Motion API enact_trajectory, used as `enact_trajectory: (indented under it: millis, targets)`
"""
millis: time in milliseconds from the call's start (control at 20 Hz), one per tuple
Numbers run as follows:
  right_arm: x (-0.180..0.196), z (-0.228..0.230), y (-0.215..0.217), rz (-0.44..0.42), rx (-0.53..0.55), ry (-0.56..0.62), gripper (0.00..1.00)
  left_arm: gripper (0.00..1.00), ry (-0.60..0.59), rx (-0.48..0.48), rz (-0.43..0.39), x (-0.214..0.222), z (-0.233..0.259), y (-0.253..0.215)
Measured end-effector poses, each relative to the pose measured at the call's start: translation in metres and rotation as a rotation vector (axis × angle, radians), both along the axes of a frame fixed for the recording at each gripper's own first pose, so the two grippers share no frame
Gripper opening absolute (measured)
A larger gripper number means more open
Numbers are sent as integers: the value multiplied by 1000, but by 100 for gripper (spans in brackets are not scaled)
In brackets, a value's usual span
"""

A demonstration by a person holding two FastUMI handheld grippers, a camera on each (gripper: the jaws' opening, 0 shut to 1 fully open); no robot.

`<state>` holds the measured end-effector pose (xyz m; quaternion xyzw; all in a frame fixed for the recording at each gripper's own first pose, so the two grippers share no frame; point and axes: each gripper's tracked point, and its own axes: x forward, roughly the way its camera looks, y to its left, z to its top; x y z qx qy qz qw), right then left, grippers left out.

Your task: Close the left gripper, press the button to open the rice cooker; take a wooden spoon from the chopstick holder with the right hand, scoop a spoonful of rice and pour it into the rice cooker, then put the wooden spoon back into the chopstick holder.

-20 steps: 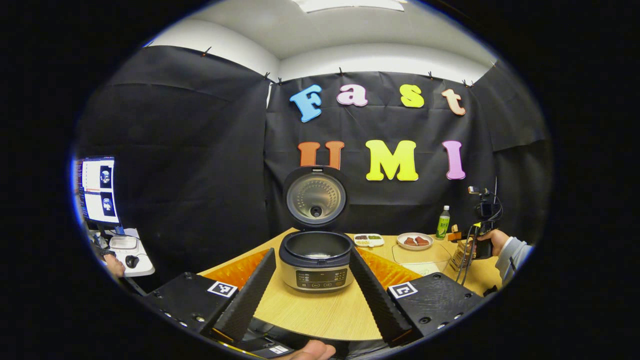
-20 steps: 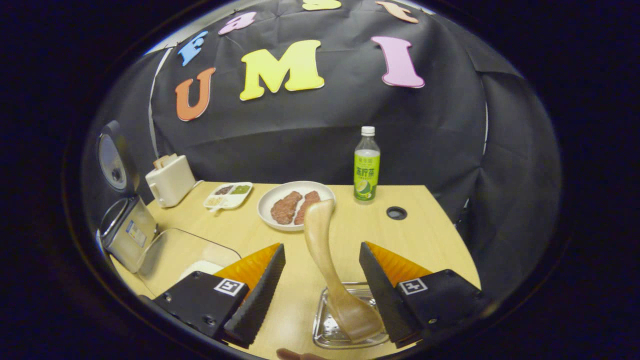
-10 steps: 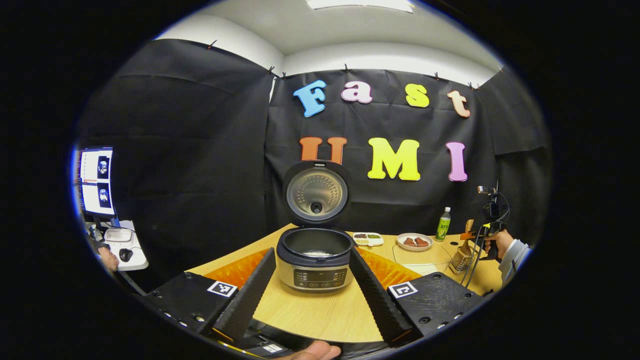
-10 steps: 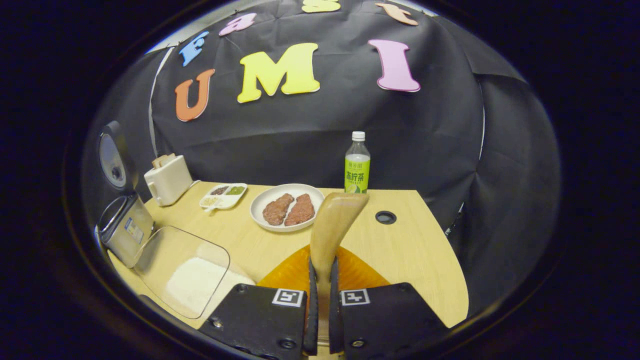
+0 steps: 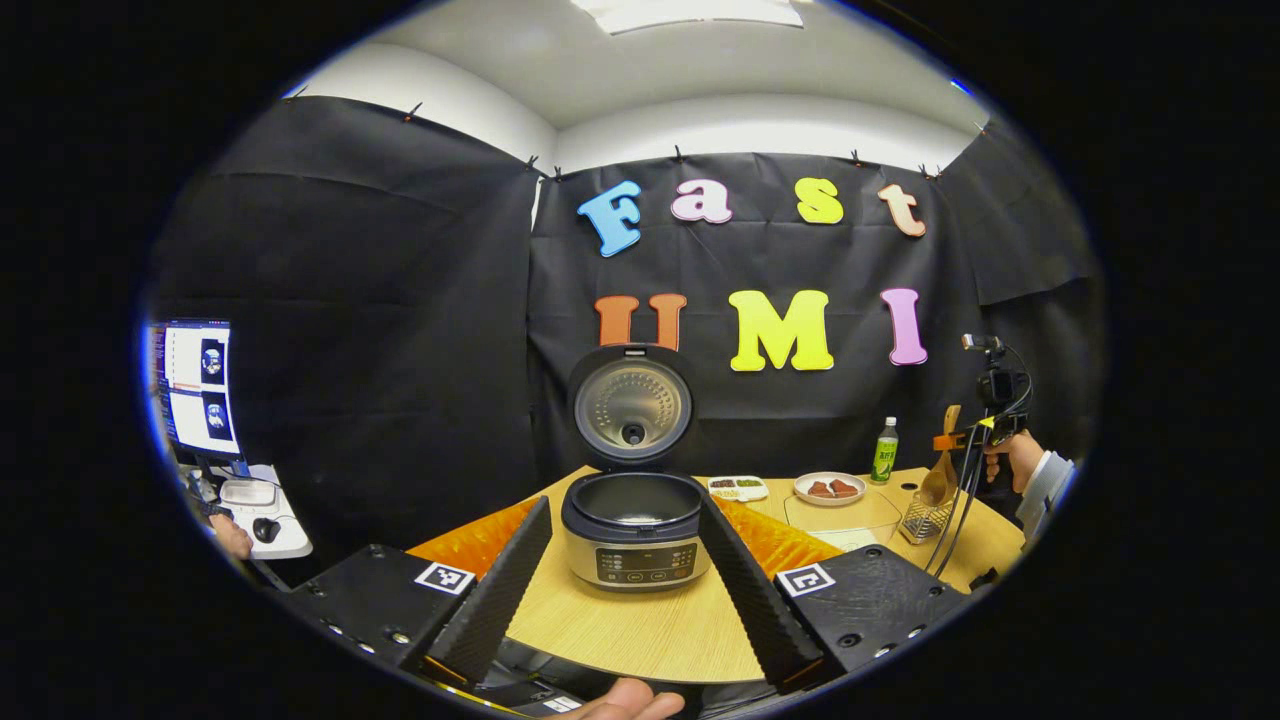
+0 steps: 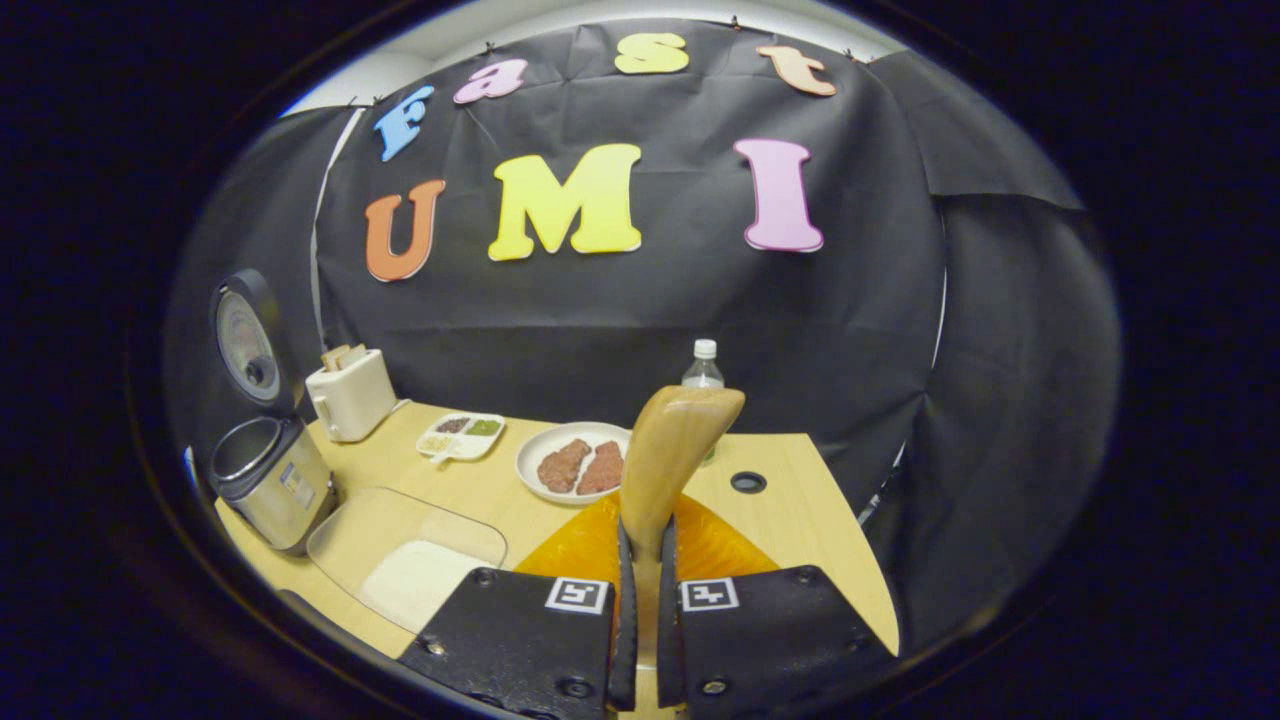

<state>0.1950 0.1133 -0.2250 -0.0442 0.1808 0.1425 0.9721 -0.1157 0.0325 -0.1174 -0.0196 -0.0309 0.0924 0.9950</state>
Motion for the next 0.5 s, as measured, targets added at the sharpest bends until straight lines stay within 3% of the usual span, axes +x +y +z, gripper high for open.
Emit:
enact_trajectory:
  millis: [300,500]
  targets:
    - [-32,51,58,53,26,-139,11,94,-12,-33,13,-15,-2,13]
    - [-44,33,110,108,43,-114,8,95,-23,-49,17,-21,-3,23]
